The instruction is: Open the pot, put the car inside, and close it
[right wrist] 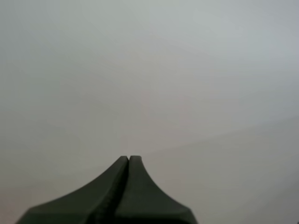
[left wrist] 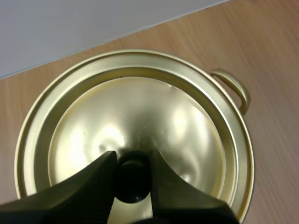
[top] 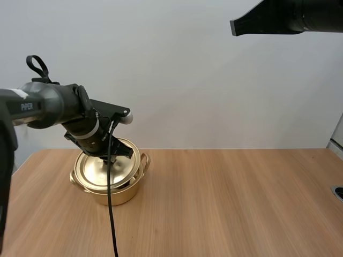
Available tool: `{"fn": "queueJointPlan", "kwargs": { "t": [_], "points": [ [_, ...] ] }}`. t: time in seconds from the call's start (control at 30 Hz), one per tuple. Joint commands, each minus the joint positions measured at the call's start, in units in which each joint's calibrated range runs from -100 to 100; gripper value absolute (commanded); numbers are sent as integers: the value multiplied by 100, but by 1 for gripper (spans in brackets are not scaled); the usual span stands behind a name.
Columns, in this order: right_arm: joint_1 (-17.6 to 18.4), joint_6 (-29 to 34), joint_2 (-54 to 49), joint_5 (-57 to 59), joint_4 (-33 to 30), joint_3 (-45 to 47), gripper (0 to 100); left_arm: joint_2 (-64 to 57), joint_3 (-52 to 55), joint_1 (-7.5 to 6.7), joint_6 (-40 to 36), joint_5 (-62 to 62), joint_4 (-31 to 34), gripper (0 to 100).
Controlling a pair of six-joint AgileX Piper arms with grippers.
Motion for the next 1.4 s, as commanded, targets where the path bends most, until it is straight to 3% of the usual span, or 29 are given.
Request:
{"fn": "queueJointPlan", "kwargs": {
  "t": [0.0, 1.37],
  "points": [
    [-7, -5, 1, 5, 1, 9, 0, 137, -86, -1, 97, 184, -43, 0],
    [-69, -5, 1, 77, 1, 9, 0, 928, -383, -1, 527, 659, -125, 0]
  ]
}}
